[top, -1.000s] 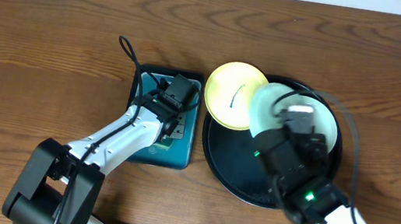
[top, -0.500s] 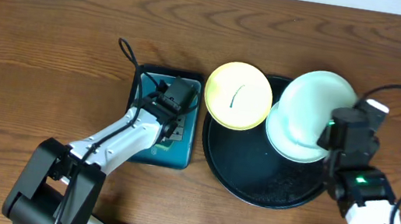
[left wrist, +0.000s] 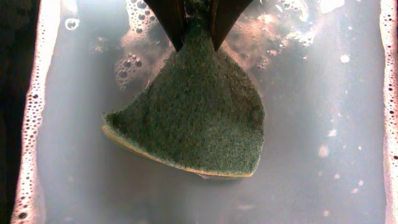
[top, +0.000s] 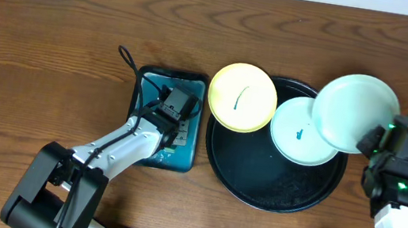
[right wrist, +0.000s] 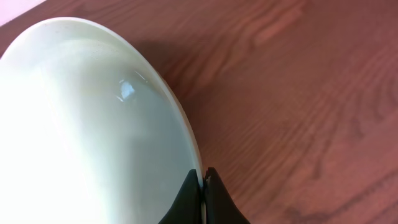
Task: Clean dirty plates on tray and stack at the side
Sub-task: 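Grasp the front pale green plate rim with the right gripper and lift, then set the plate down right of the tray and reach back to the other green plate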
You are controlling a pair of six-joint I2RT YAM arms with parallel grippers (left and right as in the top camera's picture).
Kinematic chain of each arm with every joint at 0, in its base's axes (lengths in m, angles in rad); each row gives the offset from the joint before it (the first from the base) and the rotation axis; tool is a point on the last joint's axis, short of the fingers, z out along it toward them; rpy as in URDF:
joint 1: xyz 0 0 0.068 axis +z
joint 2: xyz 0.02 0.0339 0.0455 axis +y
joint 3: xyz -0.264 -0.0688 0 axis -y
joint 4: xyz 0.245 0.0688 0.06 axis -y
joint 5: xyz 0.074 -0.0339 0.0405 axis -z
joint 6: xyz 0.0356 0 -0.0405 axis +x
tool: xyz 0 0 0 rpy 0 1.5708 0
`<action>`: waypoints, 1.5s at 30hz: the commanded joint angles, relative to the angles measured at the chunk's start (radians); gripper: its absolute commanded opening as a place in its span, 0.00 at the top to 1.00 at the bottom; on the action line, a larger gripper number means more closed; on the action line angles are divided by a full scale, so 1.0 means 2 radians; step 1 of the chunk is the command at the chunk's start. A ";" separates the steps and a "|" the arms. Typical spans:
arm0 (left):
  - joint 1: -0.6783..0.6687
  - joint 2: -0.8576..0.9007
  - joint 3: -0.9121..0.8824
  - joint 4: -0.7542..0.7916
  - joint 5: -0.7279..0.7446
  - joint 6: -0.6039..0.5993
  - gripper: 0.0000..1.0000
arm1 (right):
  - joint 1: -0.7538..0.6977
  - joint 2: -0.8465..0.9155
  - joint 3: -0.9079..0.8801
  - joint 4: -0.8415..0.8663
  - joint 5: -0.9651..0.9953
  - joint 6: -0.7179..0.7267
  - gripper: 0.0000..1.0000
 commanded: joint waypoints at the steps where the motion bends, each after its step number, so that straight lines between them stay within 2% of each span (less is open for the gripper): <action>1: 0.003 0.007 -0.013 -0.008 0.012 0.000 0.92 | -0.034 -0.006 0.010 0.002 -0.018 0.016 0.99; 10: 0.014 -0.043 0.002 -0.020 0.012 0.014 0.92 | -0.125 0.001 0.010 0.001 -0.008 0.055 0.99; 11: 0.017 -0.045 0.002 -0.022 0.012 0.014 0.88 | -0.133 0.003 0.010 0.001 -0.006 0.062 0.99; 12: 0.021 -0.046 0.002 -0.025 0.012 0.014 0.79 | -0.145 0.008 0.010 0.000 -0.006 0.071 0.99; 13: 0.024 -0.045 0.001 -0.029 0.012 0.012 0.66 | -0.155 0.013 0.010 0.000 -0.006 0.077 0.99; 15: 0.026 -0.045 0.001 -0.035 0.013 0.006 0.50 | -0.171 0.025 0.010 -0.001 -0.006 0.088 0.99; 25: 0.026 -0.044 -0.004 -0.036 0.043 0.005 0.49 | -0.194 0.124 0.010 0.003 -0.010 0.105 0.99; 29: 0.026 -0.043 -0.007 -0.036 0.043 0.005 0.50 | -0.194 0.161 0.010 0.014 -0.012 0.105 0.99; 30: 0.026 -0.042 -0.010 -0.034 0.043 0.005 0.54 | -0.194 0.171 0.010 0.017 -0.012 0.105 0.99; 34: 0.026 -0.030 -0.014 -0.032 0.042 0.005 0.56 | -0.194 0.194 0.010 0.023 -0.016 0.105 0.97; 35: 0.026 -0.025 -0.014 -0.031 0.042 0.005 0.58 | -0.194 0.196 0.010 0.026 -0.020 0.105 0.92; 36: 0.026 -0.018 -0.014 -0.028 0.042 0.005 0.64 | -0.194 0.196 0.010 0.027 -0.029 0.105 0.78; 37: 0.026 -0.015 -0.014 -0.027 0.042 0.005 0.70 | -0.194 0.196 0.010 0.028 -0.037 0.105 0.72; 38: 0.026 -0.013 -0.014 -0.027 0.042 0.005 0.78 | -0.194 0.196 0.010 0.031 -0.048 0.105 0.65; 39: 0.026 -0.011 -0.014 -0.025 0.042 0.005 0.87 | -0.194 0.196 0.010 0.035 -0.060 0.098 0.62; 40: 0.026 -0.011 -0.014 -0.025 0.042 0.005 0.92 | -0.193 0.196 0.010 0.039 -0.076 0.086 0.61; 45: 0.026 -0.011 -0.014 -0.023 0.042 0.005 0.93 | -0.186 0.195 0.010 0.071 -0.206 0.006 0.65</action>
